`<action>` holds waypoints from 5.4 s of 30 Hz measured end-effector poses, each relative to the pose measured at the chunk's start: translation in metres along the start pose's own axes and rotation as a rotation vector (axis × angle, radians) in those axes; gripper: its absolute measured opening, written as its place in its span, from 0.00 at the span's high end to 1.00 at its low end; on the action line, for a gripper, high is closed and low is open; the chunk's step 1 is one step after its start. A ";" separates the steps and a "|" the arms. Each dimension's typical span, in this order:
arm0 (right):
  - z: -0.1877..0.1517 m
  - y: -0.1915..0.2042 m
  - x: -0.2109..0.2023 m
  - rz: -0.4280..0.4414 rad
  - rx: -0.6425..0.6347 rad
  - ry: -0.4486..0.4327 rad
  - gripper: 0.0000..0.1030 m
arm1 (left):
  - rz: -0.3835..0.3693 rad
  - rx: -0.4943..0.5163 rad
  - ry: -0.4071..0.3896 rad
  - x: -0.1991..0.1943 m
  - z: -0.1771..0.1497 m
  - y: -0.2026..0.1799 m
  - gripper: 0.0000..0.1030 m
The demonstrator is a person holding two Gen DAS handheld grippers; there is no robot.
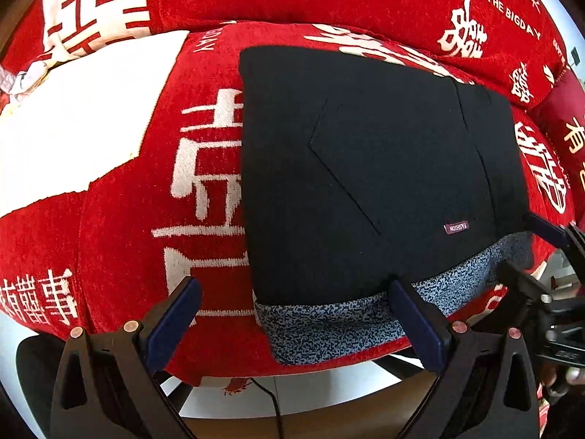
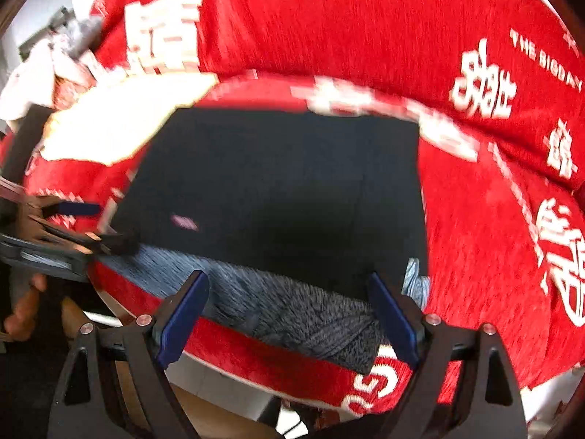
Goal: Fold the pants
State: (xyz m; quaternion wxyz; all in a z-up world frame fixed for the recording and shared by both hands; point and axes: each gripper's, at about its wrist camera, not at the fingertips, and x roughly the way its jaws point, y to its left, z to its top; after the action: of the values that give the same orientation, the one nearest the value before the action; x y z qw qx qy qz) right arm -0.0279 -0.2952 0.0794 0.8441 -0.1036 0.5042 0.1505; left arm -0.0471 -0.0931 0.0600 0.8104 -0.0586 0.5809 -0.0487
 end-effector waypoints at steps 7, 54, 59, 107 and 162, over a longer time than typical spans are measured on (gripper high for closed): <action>0.055 -0.003 -0.019 -0.028 -0.017 -0.120 0.12 | 0.001 -0.007 0.002 0.003 0.001 -0.003 0.00; 0.033 -0.083 0.057 0.323 0.313 0.034 0.27 | -0.226 -0.004 -0.001 0.029 0.067 -0.005 0.26; 0.038 -0.071 0.040 0.293 0.281 0.006 0.44 | -0.194 0.085 -0.025 0.008 0.068 -0.014 0.53; 0.094 0.025 -0.010 0.243 -0.031 -0.145 0.22 | -0.219 0.049 -0.128 -0.050 0.089 0.051 0.30; 0.112 0.036 0.052 0.102 -0.037 0.041 0.05 | 0.047 -0.072 0.015 0.016 0.117 0.061 0.01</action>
State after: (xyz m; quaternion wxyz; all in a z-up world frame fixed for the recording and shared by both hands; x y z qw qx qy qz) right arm 0.0741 -0.2178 0.0856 0.8227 -0.0965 0.5231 0.2006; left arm 0.0697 -0.0310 0.0730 0.8044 -0.0735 0.5895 -0.0093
